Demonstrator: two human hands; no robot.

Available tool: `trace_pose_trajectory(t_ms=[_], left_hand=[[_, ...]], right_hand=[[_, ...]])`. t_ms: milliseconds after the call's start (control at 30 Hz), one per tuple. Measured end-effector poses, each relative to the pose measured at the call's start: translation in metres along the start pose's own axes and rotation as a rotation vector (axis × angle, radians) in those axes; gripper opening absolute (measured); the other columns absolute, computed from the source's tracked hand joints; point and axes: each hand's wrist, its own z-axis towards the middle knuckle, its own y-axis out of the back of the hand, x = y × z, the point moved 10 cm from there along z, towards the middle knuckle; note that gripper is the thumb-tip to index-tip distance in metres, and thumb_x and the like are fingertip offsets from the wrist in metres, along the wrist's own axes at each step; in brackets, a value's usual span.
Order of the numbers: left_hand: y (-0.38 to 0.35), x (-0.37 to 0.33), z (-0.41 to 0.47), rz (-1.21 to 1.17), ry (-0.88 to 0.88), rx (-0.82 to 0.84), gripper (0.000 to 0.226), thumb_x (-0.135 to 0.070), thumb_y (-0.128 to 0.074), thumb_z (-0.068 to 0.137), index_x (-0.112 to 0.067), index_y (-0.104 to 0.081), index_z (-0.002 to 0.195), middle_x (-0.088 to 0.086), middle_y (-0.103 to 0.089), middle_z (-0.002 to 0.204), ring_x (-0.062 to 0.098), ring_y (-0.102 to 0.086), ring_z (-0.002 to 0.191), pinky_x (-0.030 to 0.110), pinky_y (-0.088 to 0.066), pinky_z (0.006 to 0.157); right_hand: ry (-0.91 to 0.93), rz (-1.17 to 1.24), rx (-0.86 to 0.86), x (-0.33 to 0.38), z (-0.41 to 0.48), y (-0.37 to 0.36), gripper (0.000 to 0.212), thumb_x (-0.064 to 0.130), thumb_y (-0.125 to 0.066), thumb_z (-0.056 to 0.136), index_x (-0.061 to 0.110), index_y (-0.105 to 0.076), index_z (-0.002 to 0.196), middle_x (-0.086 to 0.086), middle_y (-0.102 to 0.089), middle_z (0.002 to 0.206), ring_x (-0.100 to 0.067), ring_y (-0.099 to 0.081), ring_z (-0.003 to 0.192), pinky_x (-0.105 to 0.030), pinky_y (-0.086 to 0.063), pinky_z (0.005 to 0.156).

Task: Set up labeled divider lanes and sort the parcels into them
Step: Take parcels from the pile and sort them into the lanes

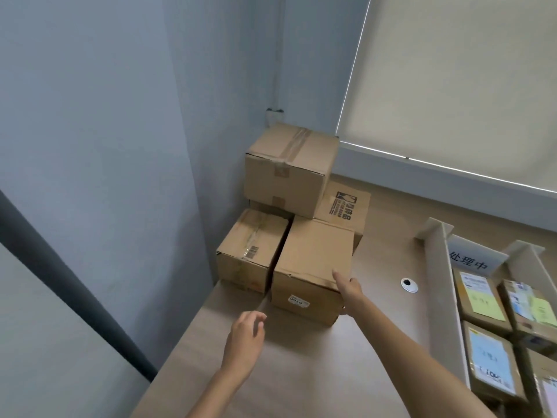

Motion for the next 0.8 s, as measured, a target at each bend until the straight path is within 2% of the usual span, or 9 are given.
trace_pose_trajectory(t_ms=[100, 200, 267, 333, 433, 500, 633, 700, 800], left_hand=[[-0.002, 0.012, 0.006, -0.011, 0.003, 0.019, 0.022, -0.017, -0.045, 0.097, -0.024, -0.059, 0.111, -0.009, -0.054, 0.114, 0.007, -0.051, 0.108, 0.016, -0.038, 0.088], [0.001, 0.02, 0.006, -0.012, 0.002, 0.018, 0.022, -0.014, -0.045, 0.096, -0.023, -0.06, 0.11, -0.008, -0.055, 0.112, 0.009, -0.051, 0.108, 0.016, -0.037, 0.086], [0.005, 0.021, 0.004, -0.028, -0.002, 0.008, 0.023, -0.012, -0.046, 0.095, -0.021, -0.061, 0.109, -0.007, -0.057, 0.112, 0.009, -0.052, 0.106, 0.016, -0.036, 0.085], [0.009, 0.019, 0.0, -0.058, 0.012, 0.005, 0.022, -0.012, -0.045, 0.096, -0.021, -0.061, 0.109, -0.007, -0.056, 0.111, 0.008, -0.052, 0.103, 0.016, -0.036, 0.084], [0.016, 0.011, -0.011, -0.111, 0.033, 0.004, 0.021, -0.013, -0.045, 0.097, -0.021, -0.06, 0.109, -0.007, -0.056, 0.111, 0.006, -0.051, 0.1, 0.017, -0.038, 0.084], [0.021, 0.004, -0.021, -0.147, 0.032, 0.007, 0.021, -0.012, -0.045, 0.096, -0.02, -0.06, 0.108, -0.005, -0.058, 0.113, 0.009, -0.053, 0.103, 0.021, -0.042, 0.087], [0.035, -0.008, -0.05, -0.212, 0.07, 0.011, 0.022, -0.013, -0.046, 0.096, -0.017, -0.059, 0.112, 0.002, -0.06, 0.118, 0.014, -0.054, 0.105, 0.027, -0.045, 0.088], [0.041, -0.014, -0.072, -0.271, 0.121, 0.034, 0.024, -0.015, -0.049, 0.095, -0.014, -0.056, 0.118, 0.007, -0.058, 0.122, 0.015, -0.052, 0.104, 0.025, -0.042, 0.085], [0.047, -0.021, -0.112, -0.379, 0.229, 0.118, 0.053, -0.032, -0.061, 0.09, -0.013, -0.041, 0.135, 0.013, -0.048, 0.135, 0.023, -0.049, 0.115, 0.031, -0.041, 0.09]], right_hand=[[0.057, 0.053, -0.072, -0.01, 0.015, -0.001, 0.051, 0.032, -0.058, 0.091, 0.004, -0.041, 0.131, -0.018, -0.049, 0.132, -0.039, -0.049, 0.117, -0.055, -0.044, 0.098], [0.067, 0.056, -0.115, -0.014, 0.011, 0.004, 0.044, 0.024, -0.059, 0.092, 0.0, -0.048, 0.127, -0.017, -0.056, 0.12, -0.038, -0.054, 0.106, -0.053, -0.049, 0.093], [0.045, 0.083, -0.109, -0.019, 0.0, 0.008, 0.041, 0.018, -0.059, 0.092, -0.002, -0.05, 0.126, -0.019, -0.056, 0.119, -0.037, -0.055, 0.097, -0.05, -0.052, 0.086], [0.039, 0.092, -0.103, -0.027, -0.014, 0.015, 0.038, 0.014, -0.058, 0.092, -0.005, -0.05, 0.125, -0.019, -0.057, 0.115, -0.033, -0.056, 0.085, -0.044, -0.054, 0.074], [0.03, 0.143, -0.074, -0.05, -0.042, 0.03, 0.033, 0.007, -0.057, 0.092, -0.009, -0.052, 0.121, -0.012, -0.057, 0.09, -0.031, -0.054, 0.074, -0.031, -0.052, 0.042], [0.016, 0.212, -0.037, -0.065, -0.067, 0.042, 0.028, 0.002, -0.055, 0.093, -0.01, -0.052, 0.117, -0.01, -0.054, 0.081, -0.028, -0.051, 0.067, -0.025, -0.048, 0.033], [0.001, 0.328, 0.065, -0.089, -0.124, 0.07, 0.02, -0.001, -0.05, 0.095, -0.003, -0.052, 0.115, -0.011, -0.054, 0.084, -0.027, -0.05, 0.068, -0.028, -0.051, 0.036], [0.026, 0.353, 0.121, -0.1, -0.152, 0.086, 0.022, 0.003, -0.049, 0.095, -0.003, -0.052, 0.117, -0.012, -0.056, 0.089, -0.028, -0.053, 0.073, -0.031, -0.056, 0.045], [0.075, 0.424, 0.253, -0.114, -0.199, 0.106, 0.027, 0.01, -0.053, 0.093, -0.001, -0.055, 0.118, -0.017, -0.057, 0.11, -0.03, -0.057, 0.093, -0.037, -0.06, 0.065]])
